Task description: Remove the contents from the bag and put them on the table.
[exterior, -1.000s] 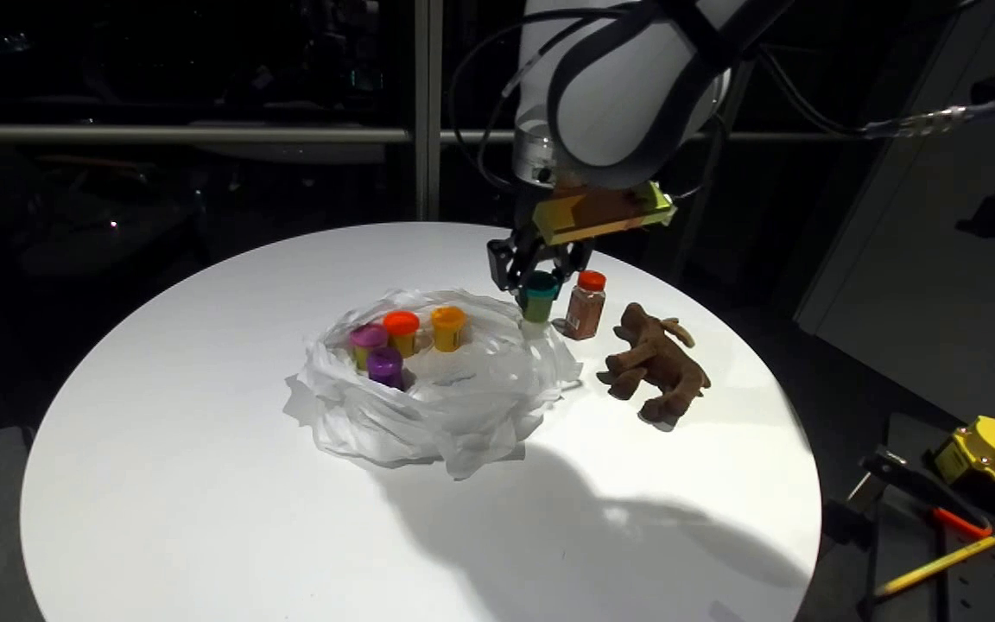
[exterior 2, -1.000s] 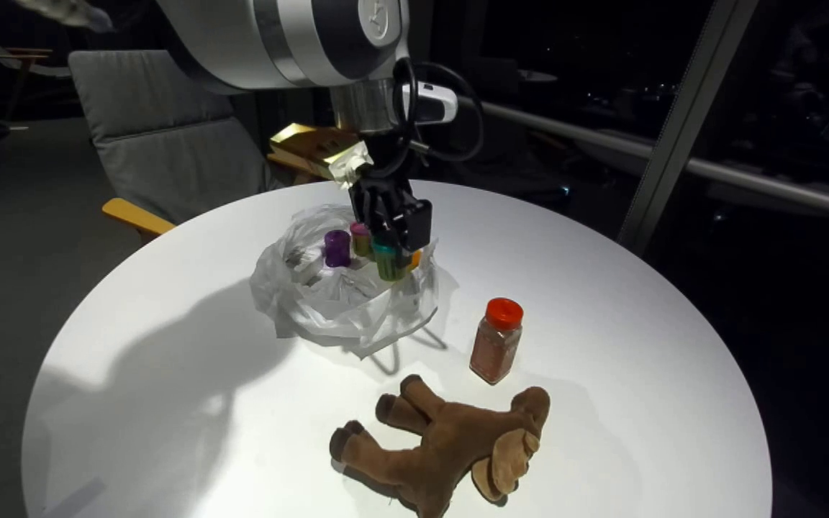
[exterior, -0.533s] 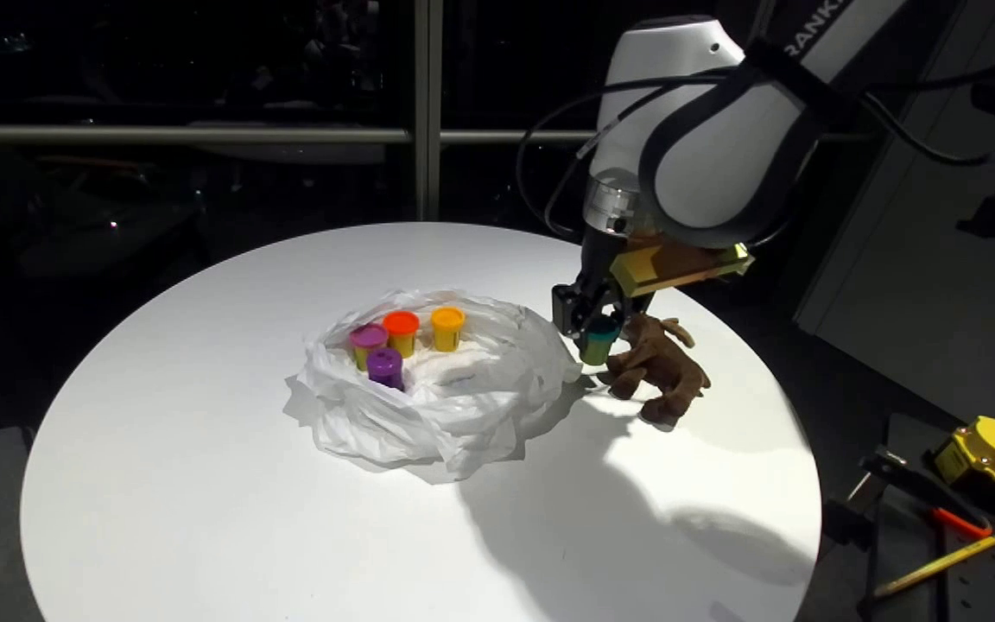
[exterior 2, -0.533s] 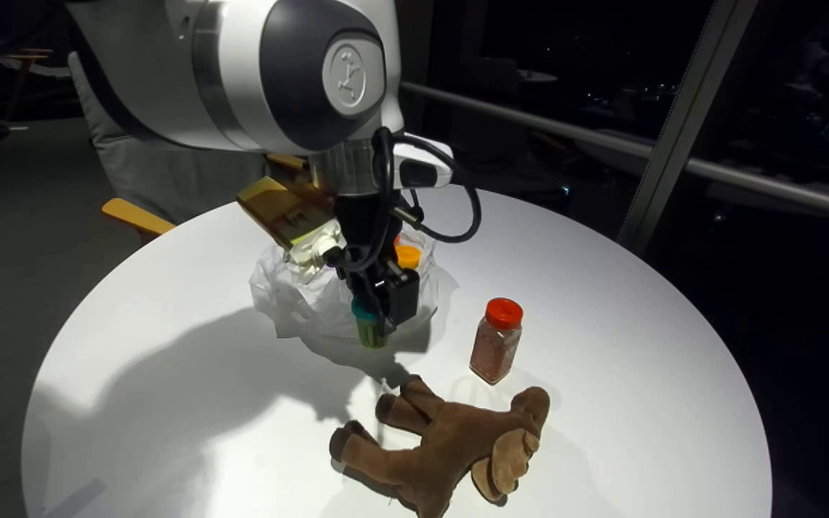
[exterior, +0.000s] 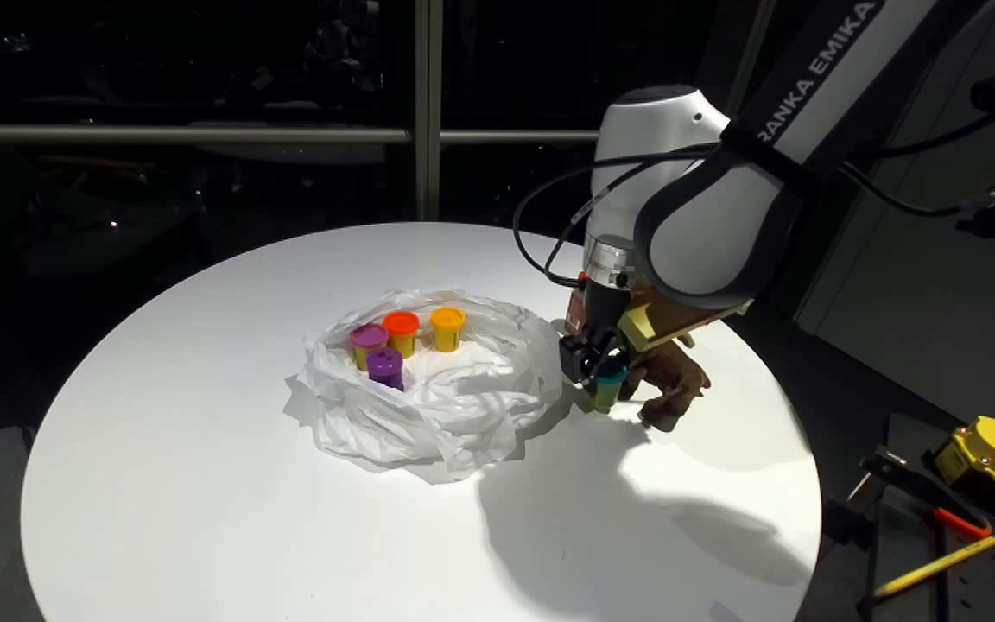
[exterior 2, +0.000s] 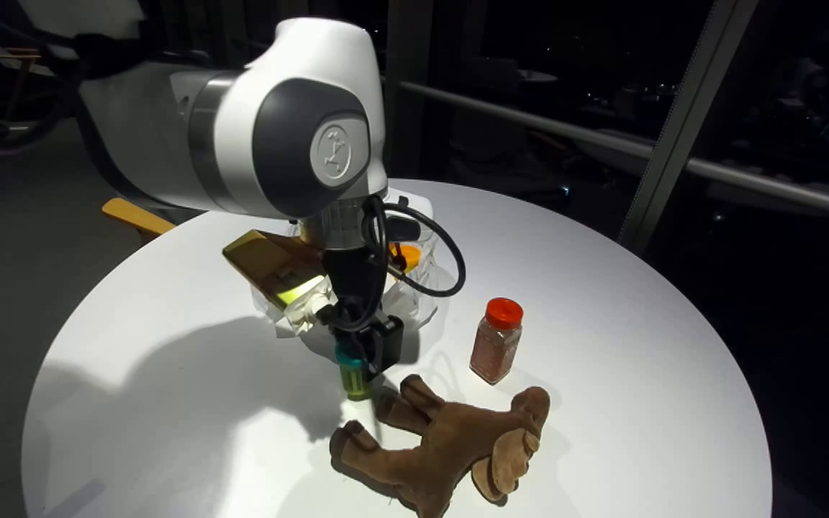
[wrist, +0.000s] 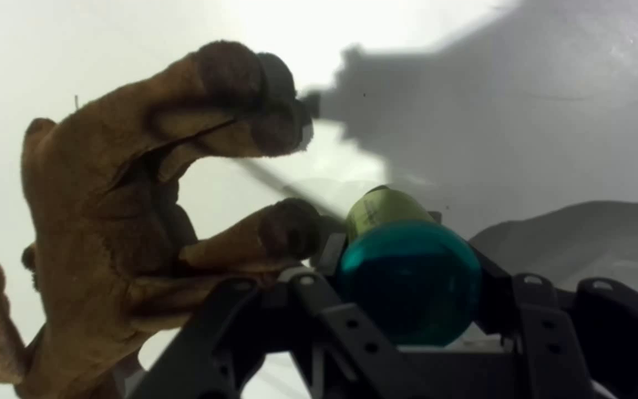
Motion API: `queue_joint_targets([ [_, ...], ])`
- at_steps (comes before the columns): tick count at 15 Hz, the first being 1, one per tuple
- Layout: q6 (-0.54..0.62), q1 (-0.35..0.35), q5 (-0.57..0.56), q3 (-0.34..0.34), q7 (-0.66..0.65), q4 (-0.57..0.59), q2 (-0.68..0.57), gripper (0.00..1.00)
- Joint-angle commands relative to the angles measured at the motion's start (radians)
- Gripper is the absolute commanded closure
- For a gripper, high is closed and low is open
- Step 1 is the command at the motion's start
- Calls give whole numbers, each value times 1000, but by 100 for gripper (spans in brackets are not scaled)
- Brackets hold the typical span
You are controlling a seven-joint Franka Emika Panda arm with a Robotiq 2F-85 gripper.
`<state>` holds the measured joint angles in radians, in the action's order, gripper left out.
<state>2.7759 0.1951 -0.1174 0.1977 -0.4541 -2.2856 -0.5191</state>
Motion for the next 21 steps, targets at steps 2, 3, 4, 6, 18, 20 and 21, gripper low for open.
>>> queue_joint_targets([
  [2,8,-6,1,-24,77,19,-50,77],
  [3,17,-7,5,-25,84,15,-40,77],
  [4,28,-4,3,-20,84,5,-28,77],
  [6,48,9,-8,-5,78,-9,-14,77],
  [18,63,228,-154,190,-46,-120,148,0],
  [20,-5,231,-155,183,-60,-102,208,0],
  [21,-47,210,-148,155,-45,-83,236,0],
])
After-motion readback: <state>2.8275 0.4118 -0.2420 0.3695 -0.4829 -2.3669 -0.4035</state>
